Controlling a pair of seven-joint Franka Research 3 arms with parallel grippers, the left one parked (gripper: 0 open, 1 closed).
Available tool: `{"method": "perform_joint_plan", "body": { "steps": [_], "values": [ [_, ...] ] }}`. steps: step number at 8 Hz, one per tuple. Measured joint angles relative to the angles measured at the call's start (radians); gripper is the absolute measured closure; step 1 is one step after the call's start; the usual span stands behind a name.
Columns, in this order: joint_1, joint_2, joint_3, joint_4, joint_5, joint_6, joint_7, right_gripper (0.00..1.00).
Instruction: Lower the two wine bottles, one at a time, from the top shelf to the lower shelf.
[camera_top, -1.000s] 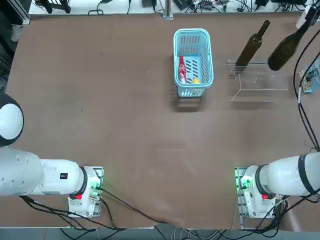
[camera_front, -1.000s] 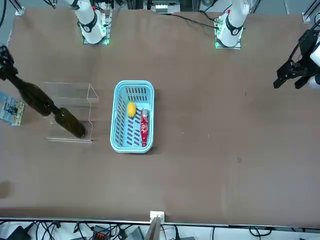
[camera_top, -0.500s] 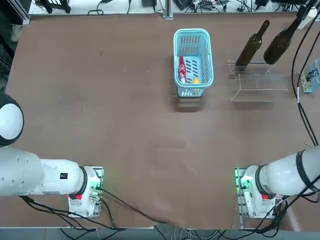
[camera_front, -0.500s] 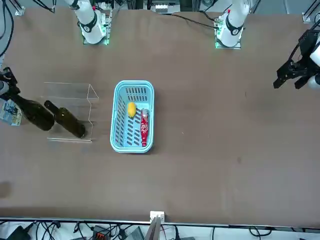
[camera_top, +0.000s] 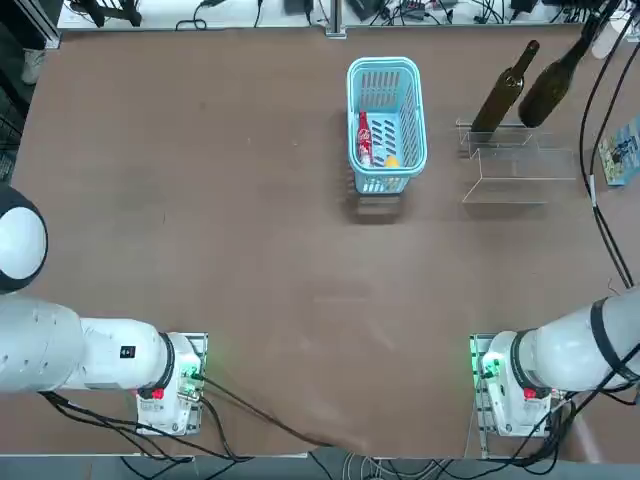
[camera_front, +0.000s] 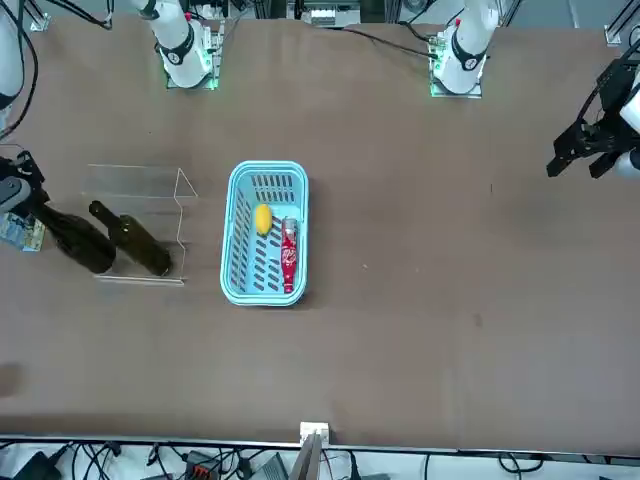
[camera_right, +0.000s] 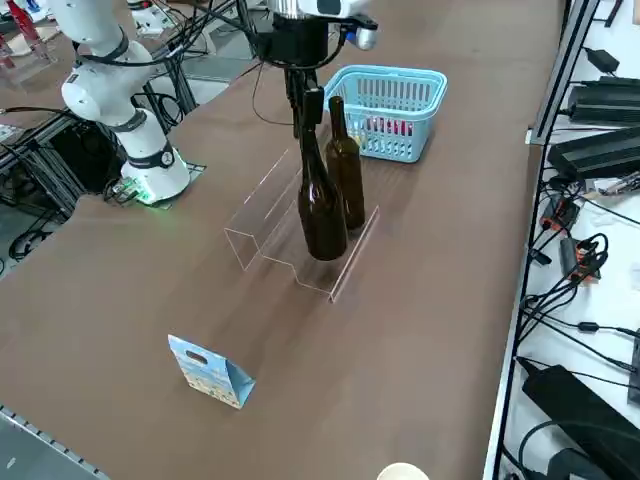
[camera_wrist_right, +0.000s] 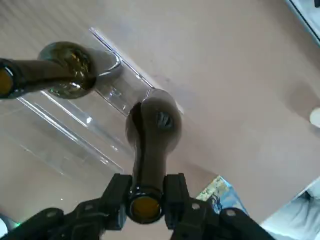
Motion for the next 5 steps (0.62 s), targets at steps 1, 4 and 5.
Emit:
{"method": "perform_joint_plan", "body": {
  "steps": [1,4,5],
  "values": [
    [0.0,0.011,-0.01,0.0,0.023,0.006,-0.028,0.62],
    [-0.001,0.037,-0.029,0.0,0.046,0.021,-0.064,0.62],
    [0.0,0.043,-0.029,0.0,0.047,0.024,-0.065,0.62]
  ]
}}
